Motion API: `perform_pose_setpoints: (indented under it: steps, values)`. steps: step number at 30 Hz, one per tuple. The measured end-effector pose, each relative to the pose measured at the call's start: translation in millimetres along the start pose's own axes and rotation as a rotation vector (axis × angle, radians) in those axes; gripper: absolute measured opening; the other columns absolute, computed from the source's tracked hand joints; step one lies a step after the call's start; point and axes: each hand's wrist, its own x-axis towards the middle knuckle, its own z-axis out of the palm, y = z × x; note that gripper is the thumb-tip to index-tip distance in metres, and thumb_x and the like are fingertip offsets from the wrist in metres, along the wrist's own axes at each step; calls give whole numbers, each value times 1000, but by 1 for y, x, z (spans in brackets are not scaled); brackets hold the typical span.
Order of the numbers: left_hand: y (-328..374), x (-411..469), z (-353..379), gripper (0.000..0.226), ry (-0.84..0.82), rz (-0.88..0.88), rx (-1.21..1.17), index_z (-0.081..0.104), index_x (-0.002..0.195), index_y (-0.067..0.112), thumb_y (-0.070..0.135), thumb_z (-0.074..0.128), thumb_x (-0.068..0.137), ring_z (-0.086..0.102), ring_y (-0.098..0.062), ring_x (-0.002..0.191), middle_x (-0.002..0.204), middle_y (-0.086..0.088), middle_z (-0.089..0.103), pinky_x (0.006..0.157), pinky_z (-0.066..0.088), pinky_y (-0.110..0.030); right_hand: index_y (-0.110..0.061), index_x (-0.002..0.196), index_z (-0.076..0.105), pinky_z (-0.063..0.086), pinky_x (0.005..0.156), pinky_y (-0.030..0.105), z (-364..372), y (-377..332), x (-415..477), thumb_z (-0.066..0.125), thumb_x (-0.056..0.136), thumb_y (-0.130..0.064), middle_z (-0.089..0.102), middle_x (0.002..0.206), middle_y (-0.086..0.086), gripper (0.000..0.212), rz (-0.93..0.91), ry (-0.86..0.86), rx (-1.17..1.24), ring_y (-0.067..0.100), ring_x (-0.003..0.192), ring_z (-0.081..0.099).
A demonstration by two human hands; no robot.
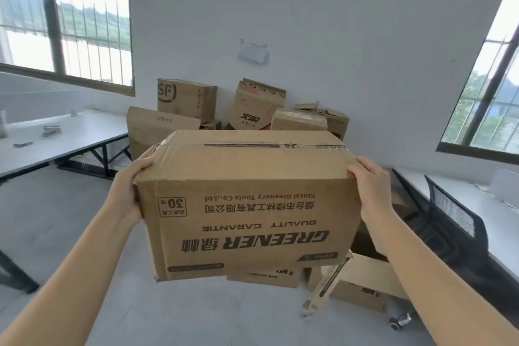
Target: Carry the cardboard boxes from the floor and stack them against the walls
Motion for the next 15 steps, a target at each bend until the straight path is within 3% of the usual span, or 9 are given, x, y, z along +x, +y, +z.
perform_pose_setpoints:
  steps: [2, 4, 10, 15]
  values:
    - [-6, 37, 9, 38, -8, 15, -5, 56, 128, 27, 22, 42, 93, 59, -13, 87, 105, 4, 65, 72, 45, -30, -14, 110, 64, 33, 66, 23, 15, 12, 36, 53, 90, -22, 58, 112, 6, 24, -1, 32, 24, 7, 87, 45]
    - [-13, 71, 16, 34, -9, 27, -18, 58, 122, 28, 21, 41, 94, 60, -12, 87, 102, 5, 66, 72, 45, -29, -13, 118, 62, 34, 67, 22, 30, 24, 71, 54, 90, -22, 57, 118, 5, 31, 2, 39, 37, 3, 86, 46]
    - [-39, 174, 36, 30, 28, 38, -25, 60, 114, 30, 21, 40, 94, 65, -9, 78, 86, 10, 73, 66, 50, -25, -13, 120, 60, 35, 72, 26, 85, 60, 176, 55, 89, -20, 56, 121, 5, 33, 10, -15, 63, 14, 101, 47]
    - [-65, 279, 72, 36, 51, 83, -16, 58, 125, 27, 21, 42, 93, 64, -12, 83, 101, 4, 70, 68, 50, -28, -15, 117, 61, 33, 77, 29, 125, 93, 284, 54, 90, -17, 54, 120, 3, 27, -10, -52, 98, 15, 101, 45]
